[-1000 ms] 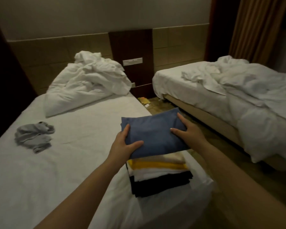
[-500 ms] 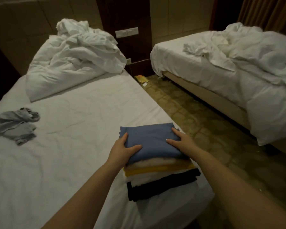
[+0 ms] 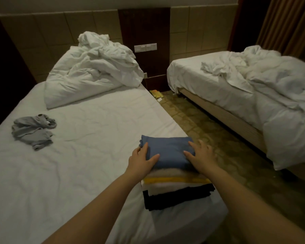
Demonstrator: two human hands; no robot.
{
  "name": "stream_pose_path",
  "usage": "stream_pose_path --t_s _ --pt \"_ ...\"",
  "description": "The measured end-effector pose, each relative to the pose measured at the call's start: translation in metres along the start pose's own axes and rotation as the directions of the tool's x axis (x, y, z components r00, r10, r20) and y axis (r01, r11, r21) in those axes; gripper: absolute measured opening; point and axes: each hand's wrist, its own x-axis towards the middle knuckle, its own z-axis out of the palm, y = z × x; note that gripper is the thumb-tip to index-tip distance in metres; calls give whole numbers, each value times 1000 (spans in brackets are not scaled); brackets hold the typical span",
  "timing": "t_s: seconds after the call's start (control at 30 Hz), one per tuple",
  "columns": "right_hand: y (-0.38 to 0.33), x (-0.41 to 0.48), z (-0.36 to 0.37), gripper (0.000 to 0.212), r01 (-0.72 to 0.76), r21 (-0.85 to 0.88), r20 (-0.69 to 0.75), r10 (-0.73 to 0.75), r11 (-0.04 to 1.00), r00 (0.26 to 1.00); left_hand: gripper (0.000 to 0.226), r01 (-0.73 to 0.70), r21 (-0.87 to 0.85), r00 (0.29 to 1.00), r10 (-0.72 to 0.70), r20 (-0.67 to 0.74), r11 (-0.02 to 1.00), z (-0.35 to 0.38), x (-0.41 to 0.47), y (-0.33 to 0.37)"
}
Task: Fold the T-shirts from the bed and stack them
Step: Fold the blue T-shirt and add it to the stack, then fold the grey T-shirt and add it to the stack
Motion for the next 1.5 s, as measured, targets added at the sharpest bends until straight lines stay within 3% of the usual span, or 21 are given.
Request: stream_pose_path --t_s 0.13,0.47,0.93,1.23,1.5 --pt "-40 -17 -25 58 85 -74 -57 -89 994 994 71 -26 29 998 28 -64 999 -28 -32 4" --pt "-181 -85 -40 53 384 -19 -178 -381 923 907 65 27 187 947 35 -320 982 -132 -139 -47" --pt "-251 -154 -54 54 521 -121 -193 -535 845 823 67 127 353 854 78 -514 927 -201 -212 -102" --pt "-313 -128 9 53 587 -131 -107 -600 799 793 67 290 386 857 -58 -512 876 -236 -205 -177" --pt "-379 -58 104 56 591 -92 6 -593 801 805 66 422 352 837 -210 -505 835 -264 -135 -273"
